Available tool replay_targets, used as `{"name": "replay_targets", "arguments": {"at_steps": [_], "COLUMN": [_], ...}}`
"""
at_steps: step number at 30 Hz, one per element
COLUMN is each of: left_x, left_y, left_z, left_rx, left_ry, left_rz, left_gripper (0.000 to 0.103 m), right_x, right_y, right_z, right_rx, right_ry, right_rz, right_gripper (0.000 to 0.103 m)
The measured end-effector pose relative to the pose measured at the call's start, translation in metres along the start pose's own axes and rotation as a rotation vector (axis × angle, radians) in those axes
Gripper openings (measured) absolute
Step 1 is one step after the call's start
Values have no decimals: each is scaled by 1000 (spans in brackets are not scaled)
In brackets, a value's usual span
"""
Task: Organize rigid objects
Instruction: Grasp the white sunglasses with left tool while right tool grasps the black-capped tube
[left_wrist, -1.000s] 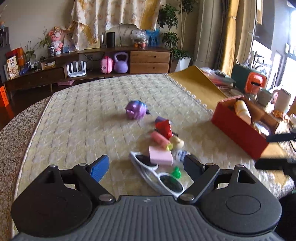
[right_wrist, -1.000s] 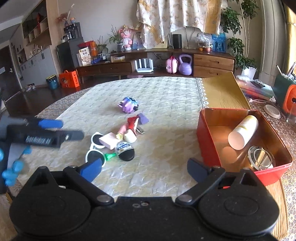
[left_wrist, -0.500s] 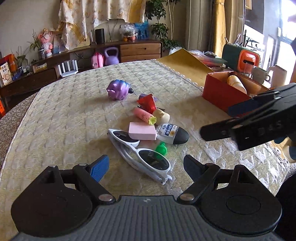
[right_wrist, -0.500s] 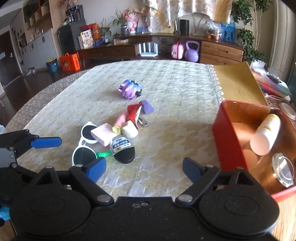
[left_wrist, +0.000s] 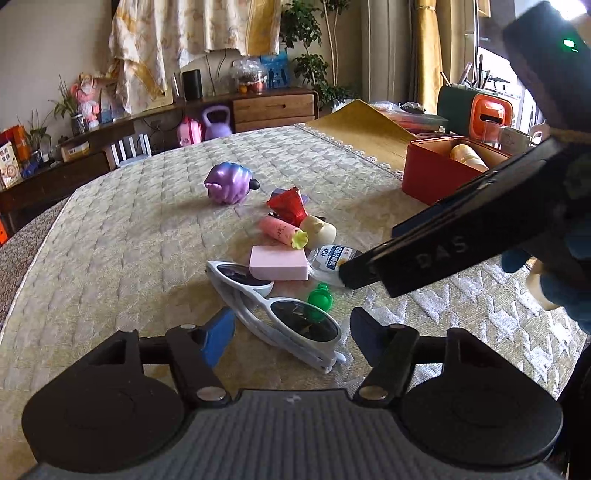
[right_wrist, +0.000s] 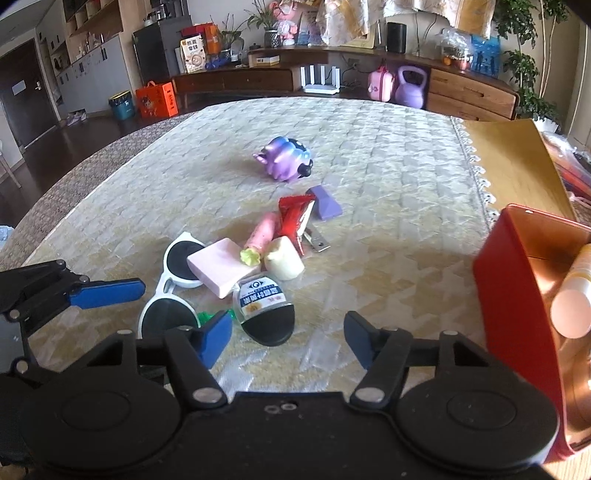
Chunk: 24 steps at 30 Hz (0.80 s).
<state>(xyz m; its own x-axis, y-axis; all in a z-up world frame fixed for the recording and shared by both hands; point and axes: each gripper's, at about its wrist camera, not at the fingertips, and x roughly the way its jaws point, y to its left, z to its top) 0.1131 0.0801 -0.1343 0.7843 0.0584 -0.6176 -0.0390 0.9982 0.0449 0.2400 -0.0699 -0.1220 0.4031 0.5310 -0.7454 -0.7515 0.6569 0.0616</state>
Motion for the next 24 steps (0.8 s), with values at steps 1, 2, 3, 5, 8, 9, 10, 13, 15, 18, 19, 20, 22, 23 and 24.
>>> {"name": "replay_targets", "arguments": {"at_steps": [1,2,3,5,8,9,10,13,15,18,19,20,22,23,24], "left_x": [1,1,1,2,4,5,5,7,8,8,8,8,8,8,9], "left_y": [0,-1,-2,-3,-4,-4,-4,-2,-1,-2,-2,-2,-2,-2,-2], "left_z": [0,0,0,0,0,-1,-1,-2,-1,-1,0,0,0,0,0], "left_rx": [4,8,12,21,25,23,22,14,12,14,13,14,18,22,22], "left_ry": [-1,-4,-7,-11,-8,-7,-5,-5,-9,-12,-12,-13,-15,-15,-14], "left_rz": [-1,-2,-2,-4,-9,-11,-12,-11,-6,-6,-6,-6,-4,-2,-3], "left_gripper": [63,63,63,59,56,56,56,55,51,50,50,49,44,43,43], "right_x": [2,4,6,11,16,18,19,20,21,22,22,21,20,19,19], "right_y": [0,1,2,4,7,8,9,13,15,19,20,21,22,23,23], "right_z": [1,2,3,4,5,6,6,6,6,5,5,5,4,4,4], "right_rx": [-1,-3,-7,-11,-14,-19,-23,-36,-43,-64,-70,-73,-75,-76,-76], "right_ry": [3,6,8,13,12,12,12,10,9,4,1,-1,-2,-2,-3], "right_rz": [2,2,2,2,4,0,-4,-10,-16,-32,-34,-33,-34,-35,-35], "right_gripper": [63,61,60,56,55,55,55,55,55,51,47,42,39,39,39]}}
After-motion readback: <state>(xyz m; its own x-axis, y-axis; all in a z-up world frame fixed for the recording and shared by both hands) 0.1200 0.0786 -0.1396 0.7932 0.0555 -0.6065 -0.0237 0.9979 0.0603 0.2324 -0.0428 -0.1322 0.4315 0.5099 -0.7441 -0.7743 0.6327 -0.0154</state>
